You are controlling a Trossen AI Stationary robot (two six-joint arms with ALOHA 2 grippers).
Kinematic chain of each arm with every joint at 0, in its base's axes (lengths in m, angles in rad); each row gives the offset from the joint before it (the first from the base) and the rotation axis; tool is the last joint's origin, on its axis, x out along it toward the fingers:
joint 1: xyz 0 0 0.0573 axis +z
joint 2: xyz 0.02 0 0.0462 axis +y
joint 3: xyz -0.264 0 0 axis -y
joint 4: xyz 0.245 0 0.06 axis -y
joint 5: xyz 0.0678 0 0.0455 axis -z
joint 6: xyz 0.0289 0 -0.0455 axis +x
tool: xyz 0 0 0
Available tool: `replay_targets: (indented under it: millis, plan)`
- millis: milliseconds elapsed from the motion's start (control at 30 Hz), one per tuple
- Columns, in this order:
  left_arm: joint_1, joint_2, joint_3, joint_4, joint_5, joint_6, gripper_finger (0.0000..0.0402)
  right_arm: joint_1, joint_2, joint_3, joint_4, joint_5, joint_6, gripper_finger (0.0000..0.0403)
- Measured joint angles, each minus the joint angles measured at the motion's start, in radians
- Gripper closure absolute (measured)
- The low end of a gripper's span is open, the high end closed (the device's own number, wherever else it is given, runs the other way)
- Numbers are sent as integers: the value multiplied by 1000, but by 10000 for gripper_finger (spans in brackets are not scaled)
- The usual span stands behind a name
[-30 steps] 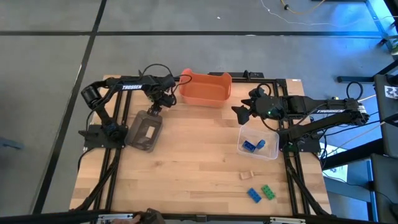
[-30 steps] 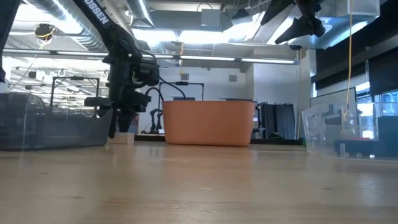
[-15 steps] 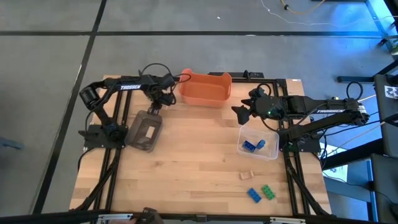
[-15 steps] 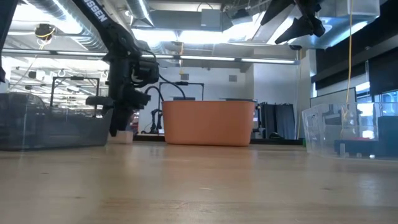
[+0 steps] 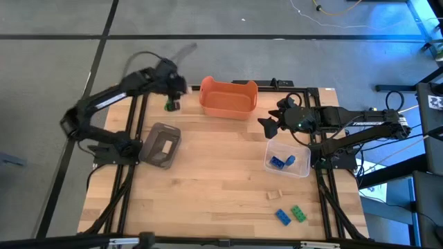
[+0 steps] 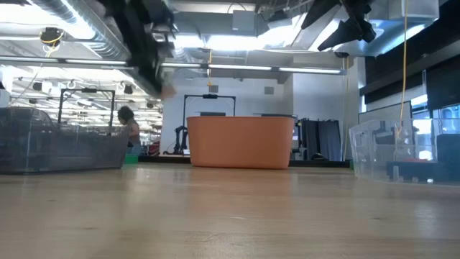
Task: Sort & place blocks by color
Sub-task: Put the top brown block into the black bin
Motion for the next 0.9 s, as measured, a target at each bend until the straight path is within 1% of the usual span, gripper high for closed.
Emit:
replay_targets:
  millis: [100,200,267,333,400,500,600,667,733,800,900]
  plan:
    - [-3,-123,18,72,127,-193,289,0,0,0,5,0,-30,73]
    - [-26,-253,-24,202,255,-402,289,0,0,0,12,0,-70,73]
    - [-59,-334,-79,292,288,-512,289,0,0,0,25,-1,-101,73]
    - [-110,-413,-150,369,289,-615,289,0,0,0,48,-14,-130,73]
    - [-176,-484,-228,457,274,-715,289,0,0,0,80,-44,-168,73]
    - [-288,-572,-348,543,211,-827,289,0,0,0,150,-105,-222,73]
    - [-397,-626,-452,650,132,-913,289,0,0,0,239,-163,-281,73]
    - [-460,-642,-504,723,81,-933,289,0,0,0,301,-188,-314,73]
    - [-506,-645,-535,792,18,-934,289,0,0,0,347,-203,-341,73]
    - [-535,-648,-546,819,-33,-934,289,0,0,0,375,-204,-361,73]
    - [-553,-648,-545,833,-55,-930,289,0,0,1,381,-203,-364,73]
